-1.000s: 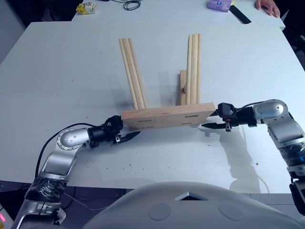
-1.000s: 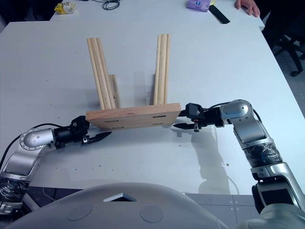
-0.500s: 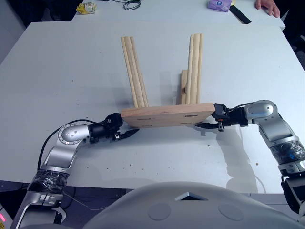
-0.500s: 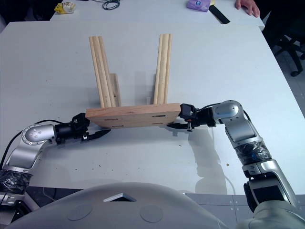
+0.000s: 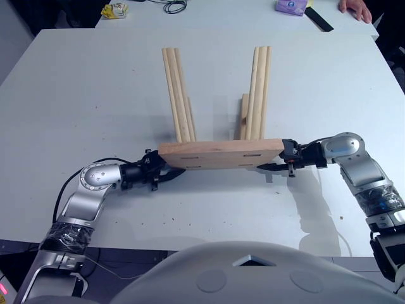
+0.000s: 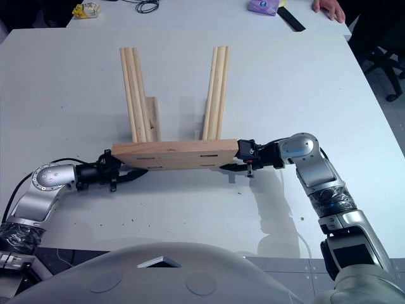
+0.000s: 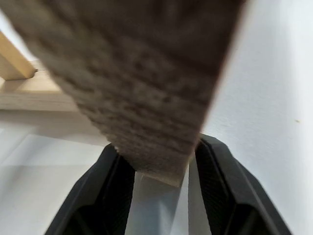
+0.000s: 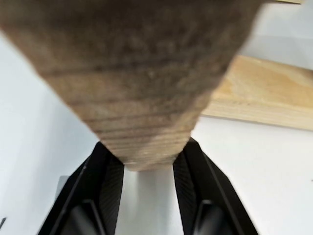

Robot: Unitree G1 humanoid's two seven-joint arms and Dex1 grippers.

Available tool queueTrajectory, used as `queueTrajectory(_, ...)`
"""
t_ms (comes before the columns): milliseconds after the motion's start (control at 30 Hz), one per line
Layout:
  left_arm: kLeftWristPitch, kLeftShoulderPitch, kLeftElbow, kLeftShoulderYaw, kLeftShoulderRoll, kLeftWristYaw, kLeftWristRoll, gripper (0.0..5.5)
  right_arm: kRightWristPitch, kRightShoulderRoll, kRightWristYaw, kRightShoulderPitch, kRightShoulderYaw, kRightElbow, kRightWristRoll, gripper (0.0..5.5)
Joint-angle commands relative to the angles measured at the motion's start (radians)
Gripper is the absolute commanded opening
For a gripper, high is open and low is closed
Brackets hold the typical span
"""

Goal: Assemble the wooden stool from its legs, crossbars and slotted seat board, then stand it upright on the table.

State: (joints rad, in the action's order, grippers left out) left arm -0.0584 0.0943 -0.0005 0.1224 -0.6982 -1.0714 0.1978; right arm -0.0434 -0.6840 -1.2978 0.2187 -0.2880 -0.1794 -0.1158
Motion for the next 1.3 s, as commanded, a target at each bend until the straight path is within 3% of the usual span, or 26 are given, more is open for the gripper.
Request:
queueTrajectory(33,-0.008,0.005,0.018,0.018,0.002,-0.009,-0.013,1.76,-0.034,0.01,0.021,-0.006,-0.007,-0.027,0.023,1.36)
queueTrajectory(200,0.021,0.03,-0.024,-0.003,-0.012,-0.022,0.03,1.75,0.006,0.007,0.026,-0.01,0.023,0.007,-0.015,1.36)
queueTrajectory(467,0.284,0.149,-0.336,-0.193,-0.055,0.005,0.296,1.69,0.238,-0.089,-0.002,-0.108,0.159,0.264,-0.177,1.36)
queueTrajectory(667,0.354,0.361,-0.501,-0.222,-0.037,0.03,0.311,1.69,0.311,-0.159,0.009,-0.25,0.221,0.424,-0.219,1.36)
queueTrajectory(867,0.459,0.577,-0.716,-0.356,-0.03,0.064,0.442,1.69,0.542,-0.271,-0.021,-0.414,0.414,0.683,-0.444,1.36)
queueTrajectory(967,0.596,0.569,-0.78,-0.446,-0.026,0.17,0.676,1.69,0.787,-0.305,0.029,-0.386,0.514,0.745,-0.677,1.37)
queueTrajectory(1100,0.687,0.504,-0.796,-0.509,-0.114,0.394,1.16,1.69,1.109,-0.317,0.162,-0.214,0.549,0.653,-0.895,1.38)
queueTrajectory(1200,0.638,0.444,-0.748,-0.474,-0.19,0.593,1.483,1.69,1.337,-0.238,0.305,-0.095,0.554,0.568,-0.973,1.38)
queueTrajectory(1300,0.532,0.355,-0.711,-0.405,-0.199,0.816,1.738,1.69,1.612,-0.077,0.352,0.062,0.629,0.461,-0.865,1.4)
